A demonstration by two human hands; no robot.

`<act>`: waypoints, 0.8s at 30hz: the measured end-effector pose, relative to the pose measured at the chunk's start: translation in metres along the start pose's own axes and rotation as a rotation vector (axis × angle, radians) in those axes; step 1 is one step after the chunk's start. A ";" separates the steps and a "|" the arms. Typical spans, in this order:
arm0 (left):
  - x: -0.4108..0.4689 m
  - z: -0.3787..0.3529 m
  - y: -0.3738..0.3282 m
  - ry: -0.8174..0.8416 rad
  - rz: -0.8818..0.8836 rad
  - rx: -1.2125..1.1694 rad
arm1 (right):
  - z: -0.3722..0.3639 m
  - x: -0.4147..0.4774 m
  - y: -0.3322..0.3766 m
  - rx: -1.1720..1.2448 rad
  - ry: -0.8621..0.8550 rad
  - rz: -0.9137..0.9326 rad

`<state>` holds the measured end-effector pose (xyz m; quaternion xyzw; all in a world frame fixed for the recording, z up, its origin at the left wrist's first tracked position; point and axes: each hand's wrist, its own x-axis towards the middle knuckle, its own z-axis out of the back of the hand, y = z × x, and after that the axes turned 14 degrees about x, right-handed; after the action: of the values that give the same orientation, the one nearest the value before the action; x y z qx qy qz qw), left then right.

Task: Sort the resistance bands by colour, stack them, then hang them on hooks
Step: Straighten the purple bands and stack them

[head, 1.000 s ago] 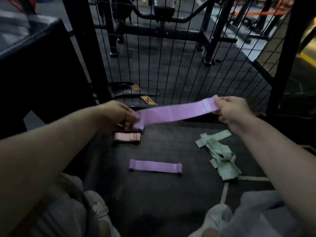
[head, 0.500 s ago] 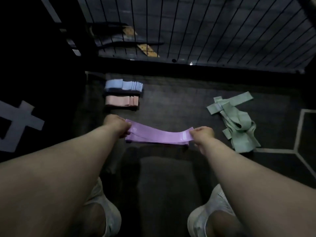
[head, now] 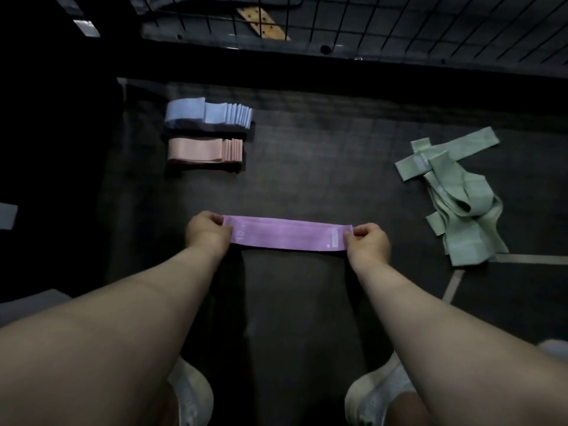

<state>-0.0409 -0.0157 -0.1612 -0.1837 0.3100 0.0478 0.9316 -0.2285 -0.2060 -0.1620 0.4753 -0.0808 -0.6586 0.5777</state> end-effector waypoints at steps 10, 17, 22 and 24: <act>0.006 -0.007 -0.001 -0.077 -0.054 0.081 | -0.003 0.006 -0.009 -0.087 0.000 0.072; -0.009 -0.011 -0.001 -0.161 -0.651 0.852 | -0.004 -0.002 -0.004 -0.662 0.260 0.620; -0.005 -0.020 -0.004 -0.003 -0.843 0.972 | -0.015 0.004 0.007 -0.858 0.568 0.628; -0.001 -0.023 -0.002 -0.031 -0.859 0.992 | -0.017 0.006 0.007 -0.887 0.576 0.658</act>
<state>-0.0541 -0.0262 -0.1765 0.1611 0.1809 -0.4746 0.8462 -0.2109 -0.2061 -0.1699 0.2988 0.2174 -0.2620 0.8915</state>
